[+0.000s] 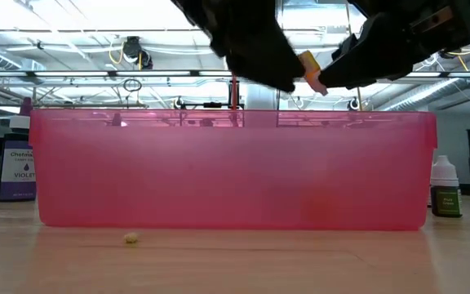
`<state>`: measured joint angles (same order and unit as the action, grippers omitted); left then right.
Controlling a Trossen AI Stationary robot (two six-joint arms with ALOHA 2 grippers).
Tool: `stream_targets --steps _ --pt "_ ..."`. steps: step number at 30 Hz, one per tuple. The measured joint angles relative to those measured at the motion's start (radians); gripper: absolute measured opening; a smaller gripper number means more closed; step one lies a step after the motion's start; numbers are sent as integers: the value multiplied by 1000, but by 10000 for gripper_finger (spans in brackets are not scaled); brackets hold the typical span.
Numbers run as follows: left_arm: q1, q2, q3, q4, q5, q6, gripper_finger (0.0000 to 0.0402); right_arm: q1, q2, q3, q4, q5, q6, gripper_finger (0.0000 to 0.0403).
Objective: Pick & Place food coloring
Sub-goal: Put the small yellow food coloring bottle into the pink container
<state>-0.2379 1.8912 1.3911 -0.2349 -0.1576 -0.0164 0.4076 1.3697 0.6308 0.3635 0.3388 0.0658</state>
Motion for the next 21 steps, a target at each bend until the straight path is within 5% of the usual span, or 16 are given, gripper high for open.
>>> stream_targets --steps 21 --pt "15 11 0 94 0 -40 305 0 0 0 0 0 0 33"
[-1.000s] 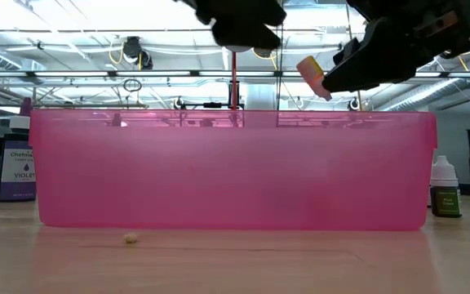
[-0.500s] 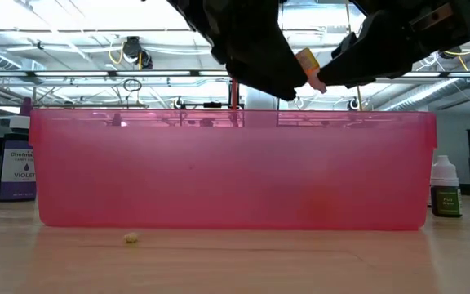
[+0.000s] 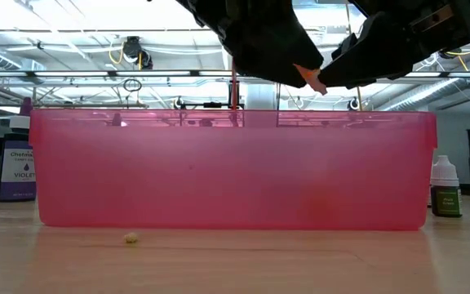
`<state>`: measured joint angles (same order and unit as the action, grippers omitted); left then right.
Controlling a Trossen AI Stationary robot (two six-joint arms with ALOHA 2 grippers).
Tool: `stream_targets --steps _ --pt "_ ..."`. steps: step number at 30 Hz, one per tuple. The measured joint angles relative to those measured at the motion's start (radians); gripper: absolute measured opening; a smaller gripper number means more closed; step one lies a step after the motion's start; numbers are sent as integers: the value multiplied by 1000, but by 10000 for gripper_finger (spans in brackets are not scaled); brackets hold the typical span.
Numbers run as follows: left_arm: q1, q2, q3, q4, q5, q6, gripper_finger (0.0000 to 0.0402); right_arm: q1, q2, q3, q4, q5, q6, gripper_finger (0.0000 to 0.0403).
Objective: Pick & Place food coloring
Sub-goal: Put the small yellow food coloring bottle into the pink container
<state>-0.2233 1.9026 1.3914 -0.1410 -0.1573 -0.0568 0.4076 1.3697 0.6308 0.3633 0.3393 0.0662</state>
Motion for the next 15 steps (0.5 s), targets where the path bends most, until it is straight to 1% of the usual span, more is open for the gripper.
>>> stream_targets --steps 6,9,15 --pt "0 -22 0 -31 -1 -5 305 0 0 0 -1 0 0 33" --pt "-1 -35 0 -51 -23 -4 305 0 0 0 0 0 3 33" --pt "0 -39 0 -49 -53 58 305 0 0 -1 1 1 4 32"
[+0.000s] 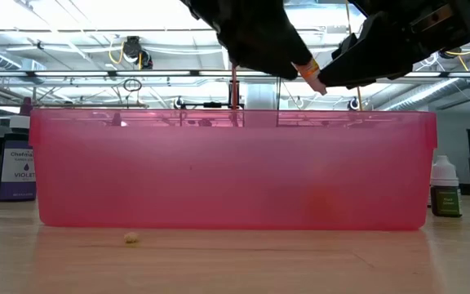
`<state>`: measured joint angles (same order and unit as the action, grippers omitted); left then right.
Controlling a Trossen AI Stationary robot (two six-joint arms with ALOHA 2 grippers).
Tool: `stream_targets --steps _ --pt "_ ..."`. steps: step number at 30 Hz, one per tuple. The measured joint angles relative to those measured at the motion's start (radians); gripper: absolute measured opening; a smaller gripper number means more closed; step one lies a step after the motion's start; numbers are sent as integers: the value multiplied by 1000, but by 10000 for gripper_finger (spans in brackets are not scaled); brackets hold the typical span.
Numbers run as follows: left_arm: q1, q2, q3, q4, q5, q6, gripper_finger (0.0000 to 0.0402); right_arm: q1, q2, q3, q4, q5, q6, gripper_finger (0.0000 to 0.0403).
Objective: Pick & Place food coloring
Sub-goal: Put the small yellow food coloring bottle into the pink container, then put the small purple food coloring bottle into the pink container
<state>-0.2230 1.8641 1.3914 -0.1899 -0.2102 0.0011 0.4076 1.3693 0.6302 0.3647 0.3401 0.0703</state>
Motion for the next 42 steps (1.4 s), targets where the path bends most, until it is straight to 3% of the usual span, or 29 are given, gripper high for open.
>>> stream_targets --steps 9,15,22,33,39,42 --pt "-5 0 9 -30 14 22 305 -3 0 0 1 2 0 30" --pt "-8 1 9 -5 26 24 305 -3 0 0 -3 3 7 1" --pt "-9 0 9 -27 27 -3 305 -2 0 0 5 3 4 10" --pt "-42 -20 10 -230 27 -127 305 0 -13 0 -10 0 -25 11" --pt "-71 -19 10 -251 16 -163 305 0 -70 0 -215 -2 78 11" --pt "-100 -27 8 -258 -65 -152 305 -1 -107 0 -339 -2 118 33"
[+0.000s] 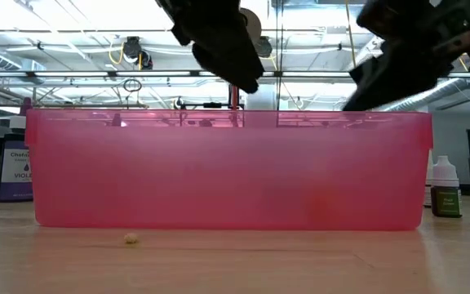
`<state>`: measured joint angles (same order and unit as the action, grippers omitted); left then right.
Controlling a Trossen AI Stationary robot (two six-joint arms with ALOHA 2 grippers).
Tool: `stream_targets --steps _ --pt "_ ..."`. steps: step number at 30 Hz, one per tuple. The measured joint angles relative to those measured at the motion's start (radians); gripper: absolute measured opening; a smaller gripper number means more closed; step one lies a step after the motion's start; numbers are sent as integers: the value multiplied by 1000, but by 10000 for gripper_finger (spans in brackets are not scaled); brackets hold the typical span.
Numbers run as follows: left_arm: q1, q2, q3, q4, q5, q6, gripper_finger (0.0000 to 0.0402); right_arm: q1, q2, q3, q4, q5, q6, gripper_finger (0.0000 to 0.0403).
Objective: Pick & Place food coloring
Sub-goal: Put the small purple food coloring bottle into the pink container
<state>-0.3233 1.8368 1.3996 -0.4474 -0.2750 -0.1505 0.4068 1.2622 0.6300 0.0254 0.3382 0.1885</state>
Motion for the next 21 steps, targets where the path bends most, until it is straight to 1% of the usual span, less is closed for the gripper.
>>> stream_targets --steps 3,5,7,8,11,13,14,17,19,21 --pt "-39 -55 -26 18 -84 51 305 0 -35 0 -62 -2 44 77" --pt "-70 -112 -76 57 -125 71 305 0 -61 0 -61 -1 60 113" --pt "-94 -184 -160 126 -160 72 305 0 -87 0 -60 -2 58 148" --pt "-103 -230 -214 188 -176 72 305 0 -102 0 -61 -2 56 163" --pt "-124 -396 -422 345 -231 70 305 0 -148 0 -60 -2 55 200" --pt "-126 -507 -568 464 -226 63 305 -2 -174 0 -59 -1 60 215" --pt "-127 -567 -641 498 -224 58 305 -5 -185 0 -56 -1 61 220" --pt "-124 -745 -828 650 -227 43 305 -20 -214 1 -75 0 72 226" --pt "-125 -861 -938 716 -227 40 305 -40 -217 35 -150 -1 108 227" --pt "-126 -967 -1028 756 -222 41 305 -62 -213 91 -295 2 150 224"
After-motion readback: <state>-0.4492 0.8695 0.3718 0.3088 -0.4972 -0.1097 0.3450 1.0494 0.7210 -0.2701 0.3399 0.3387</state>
